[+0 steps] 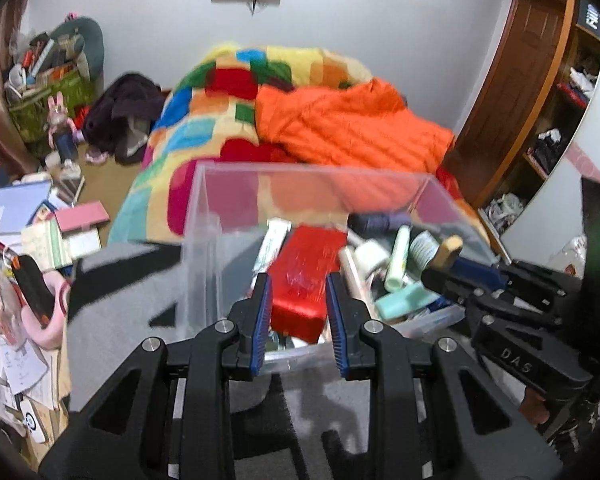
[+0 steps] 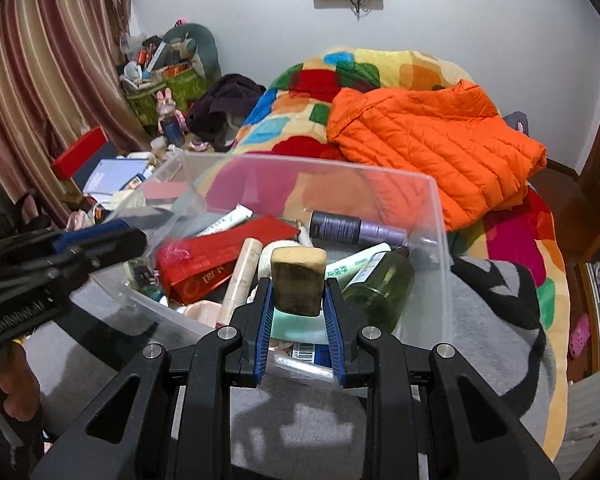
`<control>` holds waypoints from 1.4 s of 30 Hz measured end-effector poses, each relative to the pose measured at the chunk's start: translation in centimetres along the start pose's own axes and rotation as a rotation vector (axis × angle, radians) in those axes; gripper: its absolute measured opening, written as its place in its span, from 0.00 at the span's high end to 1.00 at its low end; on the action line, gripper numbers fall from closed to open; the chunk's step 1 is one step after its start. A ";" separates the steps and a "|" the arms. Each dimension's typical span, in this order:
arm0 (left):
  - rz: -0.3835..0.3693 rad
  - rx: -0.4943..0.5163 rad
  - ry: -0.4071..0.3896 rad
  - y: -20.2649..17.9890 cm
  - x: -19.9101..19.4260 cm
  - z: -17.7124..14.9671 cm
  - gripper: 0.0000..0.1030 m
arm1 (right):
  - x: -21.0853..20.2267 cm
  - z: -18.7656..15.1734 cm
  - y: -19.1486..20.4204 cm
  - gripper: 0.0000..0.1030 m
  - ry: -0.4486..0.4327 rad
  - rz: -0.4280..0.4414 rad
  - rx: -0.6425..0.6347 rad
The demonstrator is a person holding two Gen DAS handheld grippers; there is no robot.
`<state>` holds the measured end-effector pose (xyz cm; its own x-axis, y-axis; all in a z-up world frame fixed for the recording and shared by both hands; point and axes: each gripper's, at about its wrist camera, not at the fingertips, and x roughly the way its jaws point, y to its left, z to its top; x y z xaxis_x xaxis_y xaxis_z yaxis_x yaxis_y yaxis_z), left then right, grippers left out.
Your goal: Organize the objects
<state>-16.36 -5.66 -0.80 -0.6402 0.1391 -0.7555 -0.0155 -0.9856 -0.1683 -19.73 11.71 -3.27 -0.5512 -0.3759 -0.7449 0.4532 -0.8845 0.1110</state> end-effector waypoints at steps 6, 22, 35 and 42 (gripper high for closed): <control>-0.006 0.006 0.001 -0.2 -0.2 -0.6 0.70 | -0.6 0.0 0.6 0.71 -0.011 -0.014 -0.034; 0.042 0.094 -0.157 -1.8 -6.2 -3.4 0.40 | -7.2 -1.7 1.1 0.55 -0.132 0.067 -0.060; 0.048 0.115 -0.246 -3.1 -8.2 -7.3 0.16 | -10.3 -5.3 2.4 0.21 -0.235 0.039 -0.095; 0.031 0.105 -0.230 -3.4 -7.8 -8.6 0.14 | -9.8 -6.5 2.2 0.19 -0.231 0.031 -0.079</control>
<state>-4.71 -2.56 0.26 -0.7996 0.0948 -0.5930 -0.0648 -0.9953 -0.0718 -8.78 15.21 0.03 -0.6773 -0.4641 -0.5708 0.5209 -0.8505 0.0733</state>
